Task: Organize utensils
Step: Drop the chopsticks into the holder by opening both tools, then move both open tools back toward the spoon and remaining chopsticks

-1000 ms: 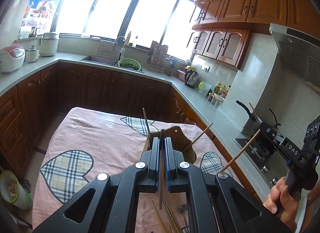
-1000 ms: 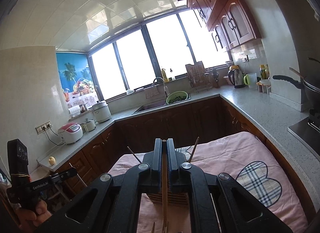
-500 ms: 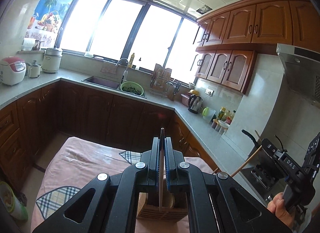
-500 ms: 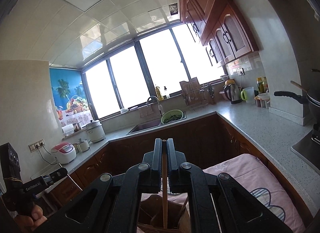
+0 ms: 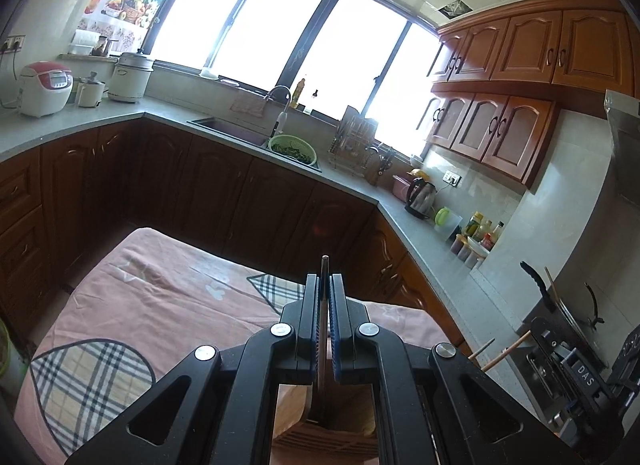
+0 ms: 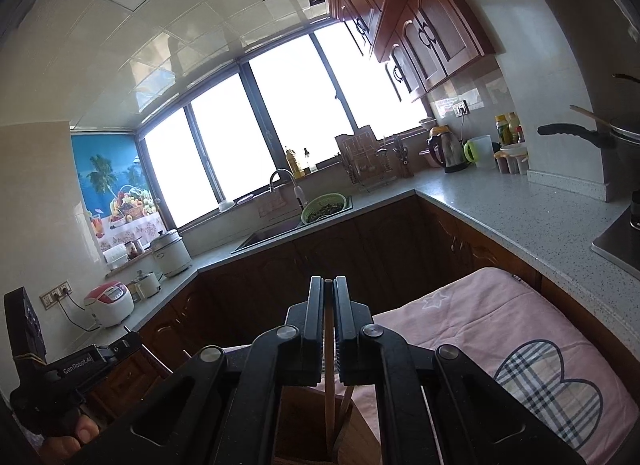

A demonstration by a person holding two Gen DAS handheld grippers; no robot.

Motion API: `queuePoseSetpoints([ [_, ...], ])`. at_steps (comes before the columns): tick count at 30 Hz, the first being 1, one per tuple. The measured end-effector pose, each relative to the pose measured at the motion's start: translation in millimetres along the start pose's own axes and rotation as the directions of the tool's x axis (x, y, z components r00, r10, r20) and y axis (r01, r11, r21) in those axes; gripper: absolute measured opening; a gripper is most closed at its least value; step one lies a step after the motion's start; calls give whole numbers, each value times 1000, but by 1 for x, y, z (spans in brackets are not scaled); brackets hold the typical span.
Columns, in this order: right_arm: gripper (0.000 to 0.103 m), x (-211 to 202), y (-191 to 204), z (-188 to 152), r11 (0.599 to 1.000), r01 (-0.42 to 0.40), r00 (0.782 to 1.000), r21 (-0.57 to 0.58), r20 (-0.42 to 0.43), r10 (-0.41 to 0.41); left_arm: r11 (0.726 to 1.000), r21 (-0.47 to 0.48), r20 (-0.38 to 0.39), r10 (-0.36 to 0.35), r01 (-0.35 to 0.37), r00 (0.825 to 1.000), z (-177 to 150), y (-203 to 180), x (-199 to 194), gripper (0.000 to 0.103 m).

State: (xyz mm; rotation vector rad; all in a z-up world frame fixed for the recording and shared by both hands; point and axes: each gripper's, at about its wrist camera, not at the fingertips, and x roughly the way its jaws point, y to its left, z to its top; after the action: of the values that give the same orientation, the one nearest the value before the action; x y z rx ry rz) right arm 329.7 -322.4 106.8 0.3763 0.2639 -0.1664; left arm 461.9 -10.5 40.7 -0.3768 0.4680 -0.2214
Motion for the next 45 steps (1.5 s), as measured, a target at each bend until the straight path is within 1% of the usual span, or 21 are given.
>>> queuePoseSetpoints([
  [4,4,8,-8,-14,999,18,1000,26,-9,-18,1000,2,-16,8,-8,1000,-10,-6,23,3],
  [8,4,19,-15,-28,998,25,999,51,-49,-23,1000,6,-46,14,-13,999,-16,-7,42,3],
  [12,5,21,-19,-30,998,26,998,56,-58,-23,1000,6,-82,13,-12,997,-15,-3,56,3],
  [13,5,21,-20,-30,998,24,998,58,-62,-20,1000,10,-77,21,-20,997,-14,-3,59,3],
  [16,5,21,-18,-28,998,26,997,50,-72,-22,1000,11,-81,15,-14,997,-9,-1,60,3],
  [17,5,21,-18,-28,998,25,997,50,-74,-21,1000,10,-83,12,-11,996,-8,2,55,3],
  [20,9,21,-18,-27,998,22,997,51,-80,-18,1000,15,-87,8,-7,996,-6,7,52,3],
  [24,9,21,-16,-27,999,24,997,49,-81,-20,1000,21,-91,10,-8,996,-6,11,47,3],
  [28,11,20,-16,-26,999,23,997,48,-79,-19,1000,30,-115,9,-6,993,-8,14,46,6],
  [29,15,19,-15,-26,999,21,997,49,-75,-17,1000,30,-117,11,-7,993,-7,14,44,10],
  [30,25,16,-16,-25,999,15,997,53,-70,-11,1000,29,-119,11,-8,993,-7,15,43,21],
  [31,31,13,-16,-24,998,8,998,57,-63,-5,1000,26,-112,13,-10,994,-7,16,40,29],
  [32,50,9,-17,-23,998,3,999,60,-54,1,1000,25,-107,16,-14,994,-8,16,36,31],
  [33,66,5,-17,-22,998,-1,999,63,-43,4,1000,26,-107,16,-13,994,-8,17,32,35],
  [35,71,-5,-18,-21,998,-6,1000,62,-29,8,999,30,-117,21,-18,993,-11,19,24,47],
  [37,74,-13,-19,-22,998,-11,999,62,-36,13,999,29,-117,29,-26,993,-15,23,11,67],
  [39,81,-21,-21,-25,997,-19,999,69,-48,23,999,27,-117,43,-41,992,-21,27,-4,77],
  [41,82,-32,-23,-30,997,-24,998,68,-58,28,998,31,-123,52,-48,991,-30,30,-22,77],
  [45,82,-53,-27,-41,997,-29,996,69,-84,35,998,15,-161,62,-61,985,-45,40,-52,77],
])
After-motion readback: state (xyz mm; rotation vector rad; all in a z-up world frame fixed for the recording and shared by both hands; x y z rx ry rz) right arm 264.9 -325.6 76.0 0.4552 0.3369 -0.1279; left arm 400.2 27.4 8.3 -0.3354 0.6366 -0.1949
